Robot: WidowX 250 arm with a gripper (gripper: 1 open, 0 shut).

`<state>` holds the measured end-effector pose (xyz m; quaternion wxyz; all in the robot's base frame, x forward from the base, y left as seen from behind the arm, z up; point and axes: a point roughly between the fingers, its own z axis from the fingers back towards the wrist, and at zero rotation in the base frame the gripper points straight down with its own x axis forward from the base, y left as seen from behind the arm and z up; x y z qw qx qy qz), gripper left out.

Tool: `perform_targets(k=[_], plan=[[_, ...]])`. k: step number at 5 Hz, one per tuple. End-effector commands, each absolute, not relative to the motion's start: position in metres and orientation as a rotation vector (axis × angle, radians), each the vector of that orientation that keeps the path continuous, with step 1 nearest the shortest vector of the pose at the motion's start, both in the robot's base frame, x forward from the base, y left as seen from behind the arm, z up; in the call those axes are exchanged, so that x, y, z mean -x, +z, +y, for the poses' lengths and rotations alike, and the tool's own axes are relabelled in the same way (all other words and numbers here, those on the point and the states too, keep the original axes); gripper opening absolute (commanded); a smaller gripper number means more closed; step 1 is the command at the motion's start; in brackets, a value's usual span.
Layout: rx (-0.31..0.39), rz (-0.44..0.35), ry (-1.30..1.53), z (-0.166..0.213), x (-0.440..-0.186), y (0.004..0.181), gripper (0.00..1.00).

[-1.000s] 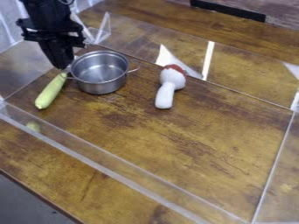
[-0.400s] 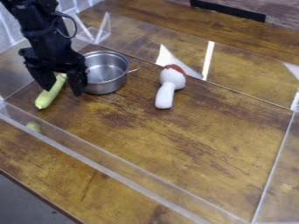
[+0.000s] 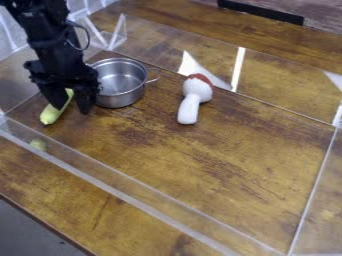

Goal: Move the green spoon to the right

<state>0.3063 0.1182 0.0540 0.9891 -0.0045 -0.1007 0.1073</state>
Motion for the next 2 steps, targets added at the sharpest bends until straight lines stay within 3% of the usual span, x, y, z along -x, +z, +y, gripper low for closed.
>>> perform_targets(k=[1, 2], plan=[[-0.015, -0.245, 0.248, 0.121, -0.310, 0.063, 0.00], [-0.018, -0.261, 0.247, 0.098, -0.313, 0.080, 0.00]])
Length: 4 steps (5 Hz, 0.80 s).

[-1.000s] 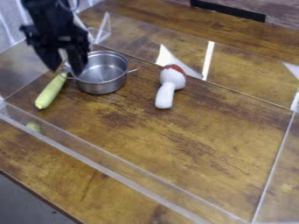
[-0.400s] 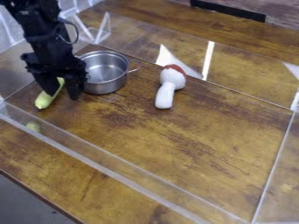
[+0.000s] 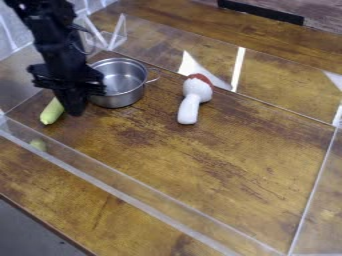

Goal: Move the green spoon to the right

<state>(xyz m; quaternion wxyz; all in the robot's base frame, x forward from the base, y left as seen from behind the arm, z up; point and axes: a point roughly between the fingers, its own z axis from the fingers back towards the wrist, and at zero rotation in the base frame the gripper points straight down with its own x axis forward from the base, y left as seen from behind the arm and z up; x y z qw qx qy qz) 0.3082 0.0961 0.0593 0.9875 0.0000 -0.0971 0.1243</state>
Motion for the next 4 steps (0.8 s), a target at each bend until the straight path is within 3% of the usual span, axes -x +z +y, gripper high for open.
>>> perform_targets(k=[1, 2, 4], plan=[[0.000, -0.273, 0.225, 0.064, -0.319, 0.092, 0.00], [0.033, -0.284, 0.167, 0.028, -0.330, 0.104, 0.00], [-0.004, -0.286, 0.262, 0.044, -0.323, 0.131, 0.00]])
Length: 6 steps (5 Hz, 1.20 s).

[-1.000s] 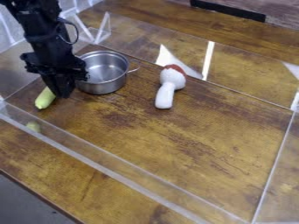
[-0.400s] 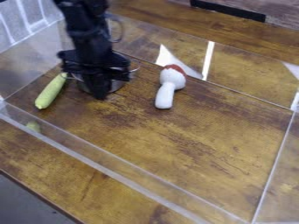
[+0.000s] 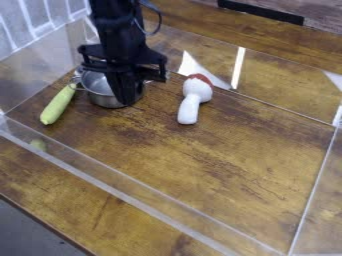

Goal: Move the green spoon to the right

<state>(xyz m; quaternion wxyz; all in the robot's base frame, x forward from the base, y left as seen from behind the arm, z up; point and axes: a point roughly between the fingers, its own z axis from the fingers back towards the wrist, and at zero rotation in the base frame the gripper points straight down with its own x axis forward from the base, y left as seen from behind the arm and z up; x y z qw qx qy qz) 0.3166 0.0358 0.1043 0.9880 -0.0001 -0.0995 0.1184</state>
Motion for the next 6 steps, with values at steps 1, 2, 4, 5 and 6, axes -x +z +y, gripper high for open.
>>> perform_targets(k=[1, 2, 4, 5, 6], plan=[[-0.034, -0.285, 0.361, 0.060, -0.318, 0.144, 1.00], [-0.061, -0.280, 0.418, 0.089, -0.307, 0.146, 1.00], [-0.114, -0.251, 0.529, 0.136, -0.288, 0.117, 1.00], [-0.123, -0.223, 0.583, 0.138, -0.288, 0.092, 1.00], [-0.126, -0.206, 0.638, 0.138, -0.290, 0.069, 1.00]])
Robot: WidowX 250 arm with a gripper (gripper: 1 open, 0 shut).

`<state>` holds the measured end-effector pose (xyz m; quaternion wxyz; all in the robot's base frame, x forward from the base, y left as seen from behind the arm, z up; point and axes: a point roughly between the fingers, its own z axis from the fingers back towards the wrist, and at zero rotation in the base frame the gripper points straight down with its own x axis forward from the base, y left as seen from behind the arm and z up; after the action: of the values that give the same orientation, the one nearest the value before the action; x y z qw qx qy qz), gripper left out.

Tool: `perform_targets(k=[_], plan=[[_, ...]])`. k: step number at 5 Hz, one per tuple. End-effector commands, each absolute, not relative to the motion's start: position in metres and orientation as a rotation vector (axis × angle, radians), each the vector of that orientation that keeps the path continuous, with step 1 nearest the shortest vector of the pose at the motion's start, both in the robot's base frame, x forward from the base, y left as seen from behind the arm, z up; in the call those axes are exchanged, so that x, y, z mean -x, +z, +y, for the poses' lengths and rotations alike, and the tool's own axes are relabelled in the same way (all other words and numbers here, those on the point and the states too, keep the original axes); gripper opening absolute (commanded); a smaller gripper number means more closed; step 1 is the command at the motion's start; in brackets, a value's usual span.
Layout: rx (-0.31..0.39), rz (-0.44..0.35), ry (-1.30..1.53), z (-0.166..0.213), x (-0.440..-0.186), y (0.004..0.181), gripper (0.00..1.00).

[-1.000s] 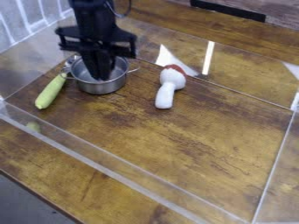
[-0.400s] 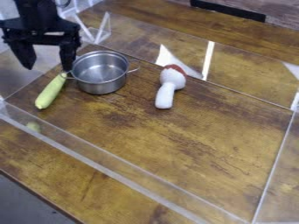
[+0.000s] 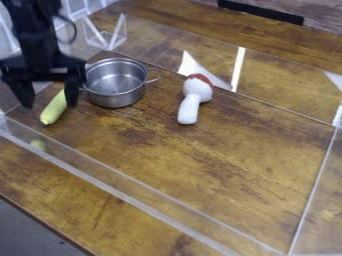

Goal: Move the green spoon to the right

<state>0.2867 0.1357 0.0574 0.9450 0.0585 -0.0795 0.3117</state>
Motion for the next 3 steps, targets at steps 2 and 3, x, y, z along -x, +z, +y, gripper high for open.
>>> perform_targets(k=[2, 3], plan=[[-0.124, -0.191, 0.617, 0.136, -0.300, 0.055, 0.00], [-0.116, -0.210, 0.577, 0.128, -0.307, 0.073, 0.00]])
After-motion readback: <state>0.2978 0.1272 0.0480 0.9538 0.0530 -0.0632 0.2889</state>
